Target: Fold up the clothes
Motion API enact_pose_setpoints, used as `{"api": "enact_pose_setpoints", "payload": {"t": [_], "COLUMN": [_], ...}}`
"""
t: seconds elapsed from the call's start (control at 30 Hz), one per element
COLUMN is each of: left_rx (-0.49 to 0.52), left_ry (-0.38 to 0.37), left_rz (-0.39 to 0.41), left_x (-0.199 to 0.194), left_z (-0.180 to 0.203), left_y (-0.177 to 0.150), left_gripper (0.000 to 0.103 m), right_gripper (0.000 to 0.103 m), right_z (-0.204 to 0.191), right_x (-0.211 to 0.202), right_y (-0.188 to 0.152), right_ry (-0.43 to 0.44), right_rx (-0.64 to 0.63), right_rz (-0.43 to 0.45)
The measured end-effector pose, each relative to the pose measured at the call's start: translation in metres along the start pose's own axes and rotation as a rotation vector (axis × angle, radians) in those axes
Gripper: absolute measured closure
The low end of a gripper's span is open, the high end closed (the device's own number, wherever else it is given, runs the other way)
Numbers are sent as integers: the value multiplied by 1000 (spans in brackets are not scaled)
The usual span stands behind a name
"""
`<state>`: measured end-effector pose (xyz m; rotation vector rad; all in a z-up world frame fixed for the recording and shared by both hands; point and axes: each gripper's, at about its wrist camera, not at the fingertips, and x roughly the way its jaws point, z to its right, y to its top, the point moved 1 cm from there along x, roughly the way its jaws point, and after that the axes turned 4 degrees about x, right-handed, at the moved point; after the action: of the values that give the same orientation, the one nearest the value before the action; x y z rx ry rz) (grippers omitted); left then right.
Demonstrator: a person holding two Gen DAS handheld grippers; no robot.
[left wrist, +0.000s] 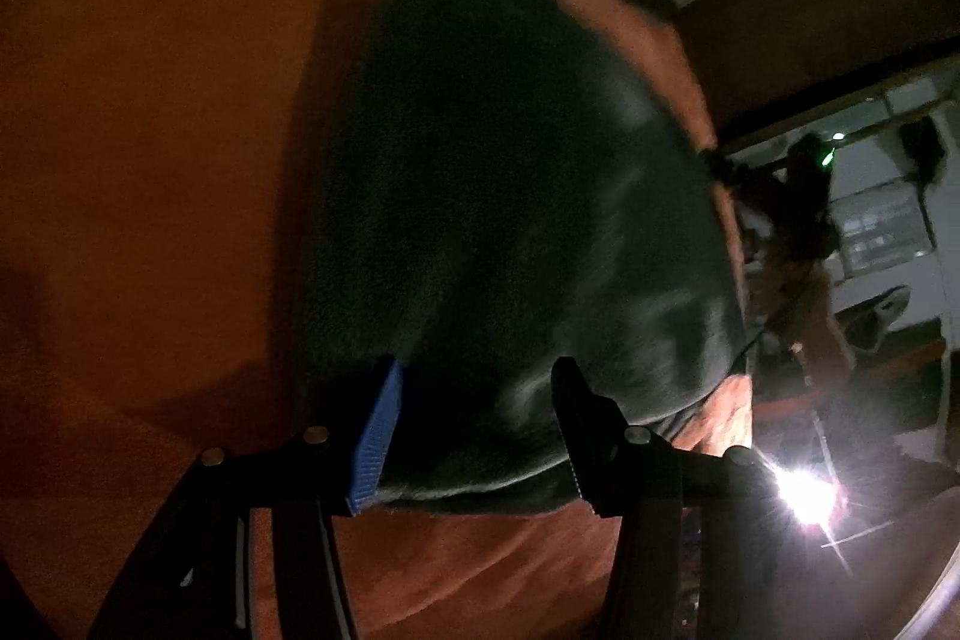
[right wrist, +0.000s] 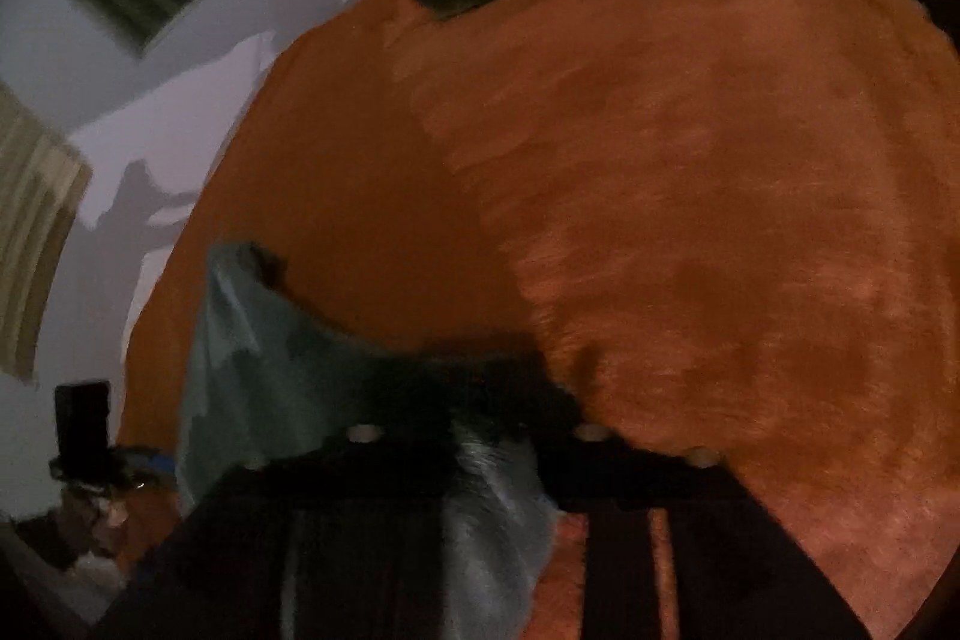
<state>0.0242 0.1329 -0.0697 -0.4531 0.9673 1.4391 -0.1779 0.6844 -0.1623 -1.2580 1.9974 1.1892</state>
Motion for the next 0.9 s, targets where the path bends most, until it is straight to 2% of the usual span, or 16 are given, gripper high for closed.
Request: {"api": "enact_pose_setpoints", "payload": {"t": [0.07, 0.13, 0.2, 0.23, 0.3, 0.33, 0.37, 0.4, 0.57, 0.67, 0.77, 0.87, 0.9], "left_rx": [40, 55, 52, 40, 17, 5, -9, -18, -33, -21, 28, 75, 90], "left_ry": [22, 39, 43, 37, 26, 20, 13, 13, 57, 54, 98, 108, 114], "left_rz": [36, 62, 73, 69, 63, 59, 55, 54, 29, 56, 65, 34, 31], "left_x": [-16, -39, -58, -64, -78, -85, -80, -53, -11, -15, -16, 2, 5], "left_z": [9, -9, -32, -44, -70, -83, -85, -62, -68, -60, -46, -24, -17], "left_y": [21, 34, 43, 45, 48, 50, 52, 57, 60, 74, 91, 110, 116], "left_gripper": [48, 44, 44, 44, 44, 44, 44, 44, 44, 44, 44, 42, 42], "right_gripper": [47, 41, 41, 45, 90, 100, 100, 100, 100, 101, 103, 103, 103], "right_z": [4, 9, 16, 16, 13, 12, 12, 11, 8, 11, 32, 46, 42], "right_x": [-16, -33, -17, -12, -2, 3, -2, -8, -12, 4, 12, 11, 4], "right_y": [-2, -5, -7, -9, -14, -17, -16, -15, -4, -4, -5, -9, -9], "right_ry": [0, 2, 23, 24, 23, 23, 23, 23, 1, -36, -94, -66, -24], "right_rx": [63, 127, 179, 182, 184, 186, 201, 218, 206, 179, 245, 344, 353], "right_rz": [29, 57, 26, 10, -20, -35, 11, 62, 139, 117, 123, 93, 91]}}
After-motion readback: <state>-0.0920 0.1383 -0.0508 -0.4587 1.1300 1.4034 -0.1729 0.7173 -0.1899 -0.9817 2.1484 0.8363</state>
